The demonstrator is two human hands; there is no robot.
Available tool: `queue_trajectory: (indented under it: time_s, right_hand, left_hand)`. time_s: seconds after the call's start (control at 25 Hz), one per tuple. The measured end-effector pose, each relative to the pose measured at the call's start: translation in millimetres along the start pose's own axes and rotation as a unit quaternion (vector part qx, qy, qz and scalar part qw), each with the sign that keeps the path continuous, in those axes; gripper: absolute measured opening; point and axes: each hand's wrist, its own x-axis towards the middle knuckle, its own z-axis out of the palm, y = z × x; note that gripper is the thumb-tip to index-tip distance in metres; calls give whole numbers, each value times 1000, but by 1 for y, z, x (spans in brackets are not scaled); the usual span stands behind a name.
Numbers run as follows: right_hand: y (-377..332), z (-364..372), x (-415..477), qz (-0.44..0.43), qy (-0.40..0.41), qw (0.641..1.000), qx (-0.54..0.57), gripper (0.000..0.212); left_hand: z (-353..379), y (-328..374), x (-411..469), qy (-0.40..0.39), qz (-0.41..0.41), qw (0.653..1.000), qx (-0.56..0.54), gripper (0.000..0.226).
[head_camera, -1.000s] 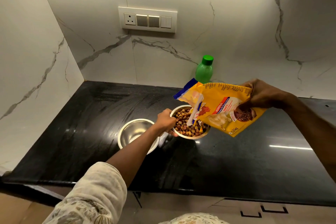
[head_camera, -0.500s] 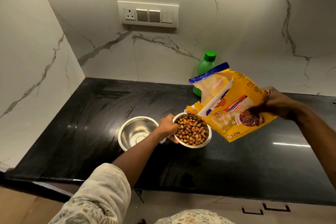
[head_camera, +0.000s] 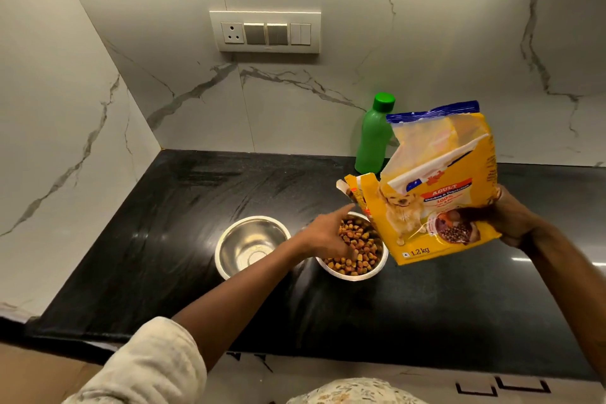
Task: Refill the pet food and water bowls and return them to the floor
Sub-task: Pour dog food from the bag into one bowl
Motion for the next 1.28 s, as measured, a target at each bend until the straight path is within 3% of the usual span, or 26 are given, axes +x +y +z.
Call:
queue_trajectory:
  time_s: [0.08,0.16,0.36,0.52,0.72,0.92,1.04,1.12,1.2,1.28]
  right_hand:
    - [9,10,6,-10,2,1000,19,65]
    - [19,23,12,-13,7,999,42,65]
    - [28,62,39,-9,7,994,107,58]
    - [21,87,70,-19,49,992,117,54]
    - [-5,124,111,-57,69,996,19,38]
    - [-8,154,175,-58,102,989,-86,17]
    - [-2,161,204,-25,90,991,-100,15]
    - [2,164,218,-2,94,986,-139,26]
    - [4,169,226,10,121,984,-127,32]
    - [4,172,224,12,120,990,-71,20]
  left_hand:
    - [1,14,-8,-93,27,979,-177,96]
    - [0,23,-6,-88,52,971,-218,88]
    - [-39,21,5,35,46,987,-149,89]
    - [-81,21,11,69,26,985,-154,80]
    - [-127,-14,27,143,-30,987,-65,67]
    - [-153,-65,48,210,-109,968,-80,42]
    - [-157,-85,60,242,-133,957,-87,30]
    - [-156,-99,67,246,-146,953,-97,23]
    - [-156,-114,75,249,-157,949,-109,11]
    - [-158,-122,77,250,-169,943,-143,8]
